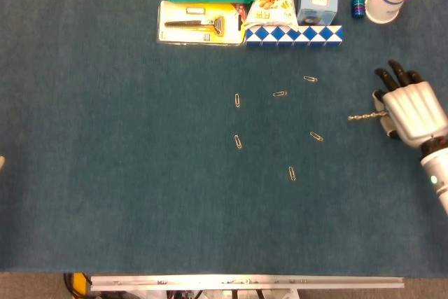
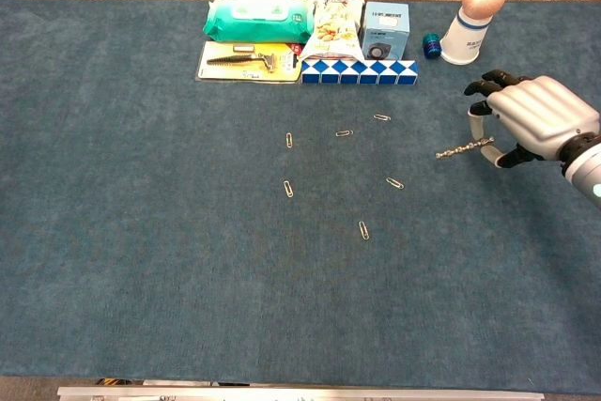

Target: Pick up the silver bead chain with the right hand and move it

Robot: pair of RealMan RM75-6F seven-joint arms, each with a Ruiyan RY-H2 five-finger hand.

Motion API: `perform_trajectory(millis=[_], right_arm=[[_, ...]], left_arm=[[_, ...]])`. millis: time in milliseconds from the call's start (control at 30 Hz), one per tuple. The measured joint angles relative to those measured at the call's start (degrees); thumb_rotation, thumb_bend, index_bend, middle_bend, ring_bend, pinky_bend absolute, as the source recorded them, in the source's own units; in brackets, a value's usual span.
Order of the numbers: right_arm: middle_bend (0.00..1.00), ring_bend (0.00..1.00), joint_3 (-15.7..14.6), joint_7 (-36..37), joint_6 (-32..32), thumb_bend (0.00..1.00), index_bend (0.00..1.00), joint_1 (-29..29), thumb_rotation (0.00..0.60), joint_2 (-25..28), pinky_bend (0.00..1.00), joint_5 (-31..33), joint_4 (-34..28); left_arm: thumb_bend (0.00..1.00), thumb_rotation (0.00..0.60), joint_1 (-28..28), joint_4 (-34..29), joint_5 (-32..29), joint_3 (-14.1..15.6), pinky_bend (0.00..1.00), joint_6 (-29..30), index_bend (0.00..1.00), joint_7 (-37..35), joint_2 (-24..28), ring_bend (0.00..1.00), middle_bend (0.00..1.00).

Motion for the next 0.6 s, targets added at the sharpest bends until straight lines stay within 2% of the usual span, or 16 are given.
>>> perform_trajectory(millis=[333, 600], right_arm=[[0.17, 0.07, -1.0, -4.42, 0.9, 0.35, 0.6, 0.29, 0.6, 2.19, 0.24, -1.84, -6.45], [0.17, 0.07, -1.56, -7.48, -0.3, 0.35, 0.6, 1.3, 0.6, 0.67, 0.24, -1.77, -7.44]], left_arm=[[0.03, 0.6, 0.12, -0.04, 0.01, -0.05, 0.44, 0.25, 0.32, -0.46, 0.19, 0.23, 0.22], [0.02, 0.6, 0.25, -0.21, -0.23, -0.14, 0.44, 0.32, 0.32, -1.09, 0.57, 0.23, 0.22]])
